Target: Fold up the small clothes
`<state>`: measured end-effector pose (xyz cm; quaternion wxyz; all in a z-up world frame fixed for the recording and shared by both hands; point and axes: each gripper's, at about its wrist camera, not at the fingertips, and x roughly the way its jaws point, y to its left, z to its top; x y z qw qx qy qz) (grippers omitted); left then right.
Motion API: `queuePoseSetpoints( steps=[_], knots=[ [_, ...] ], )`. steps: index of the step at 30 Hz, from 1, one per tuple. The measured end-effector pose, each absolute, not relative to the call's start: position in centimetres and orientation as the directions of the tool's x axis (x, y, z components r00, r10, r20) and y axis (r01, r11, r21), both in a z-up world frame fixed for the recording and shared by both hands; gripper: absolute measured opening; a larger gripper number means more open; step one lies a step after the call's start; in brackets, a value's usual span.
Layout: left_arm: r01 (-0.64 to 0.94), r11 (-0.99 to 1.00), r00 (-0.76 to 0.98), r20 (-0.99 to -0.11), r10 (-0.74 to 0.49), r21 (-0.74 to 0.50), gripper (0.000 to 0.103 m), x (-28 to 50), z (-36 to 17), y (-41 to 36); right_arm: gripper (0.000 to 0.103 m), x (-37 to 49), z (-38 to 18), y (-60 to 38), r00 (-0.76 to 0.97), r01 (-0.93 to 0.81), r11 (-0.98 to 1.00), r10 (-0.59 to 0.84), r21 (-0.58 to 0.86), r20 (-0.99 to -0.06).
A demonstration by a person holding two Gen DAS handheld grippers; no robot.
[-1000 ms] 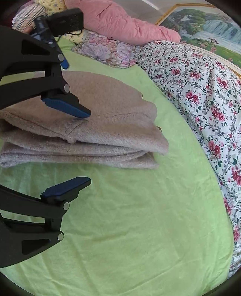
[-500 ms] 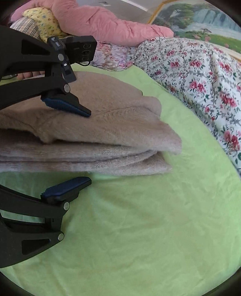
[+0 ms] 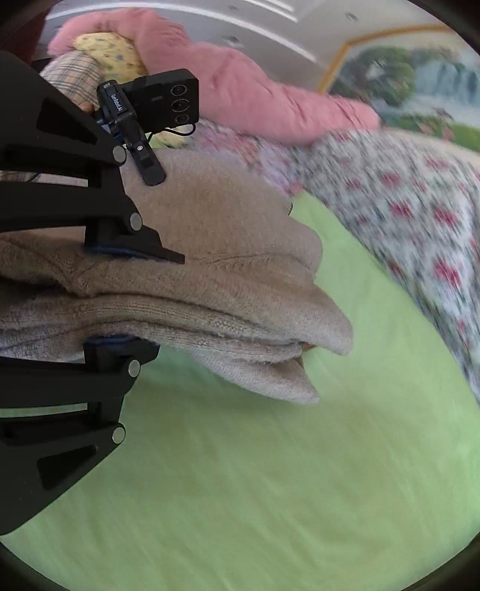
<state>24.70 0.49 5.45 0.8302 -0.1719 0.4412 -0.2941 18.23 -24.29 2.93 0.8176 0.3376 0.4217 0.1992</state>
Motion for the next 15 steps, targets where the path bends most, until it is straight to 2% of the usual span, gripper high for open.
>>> queuePoseSetpoints(
  steps=[4, 8, 11, 15],
  knots=[
    [0.297, 0.793, 0.452, -0.654, -0.607, -0.532, 0.049, 22.0, 5.0, 4.4, 0.032, 17.8, 1.7, -19.8, 0.53, -0.085, 0.654, 0.668, 0.751, -0.522],
    [0.225, 0.808, 0.426, -0.691, -0.584, -0.545, 0.052, 21.2, 1.5, 6.7, 0.032, 18.0, -0.5, -16.6, 0.489, -0.064, 0.679, 0.66, 0.731, -0.57],
    [0.213, 0.773, 0.432, -0.652, -0.623, -0.598, 0.06, 21.0, -0.1, 7.7, 0.032, 17.8, -0.9, -16.8, 0.494, -0.048, 0.678, 0.655, 0.734, -0.572],
    [0.202, 0.74, 0.425, -0.624, -0.656, -0.641, 0.065, 21.6, -1.0, 7.8, 0.033, 17.7, -1.1, -16.9, 0.497, -0.038, 0.701, 0.632, 0.713, -0.595]
  ],
)
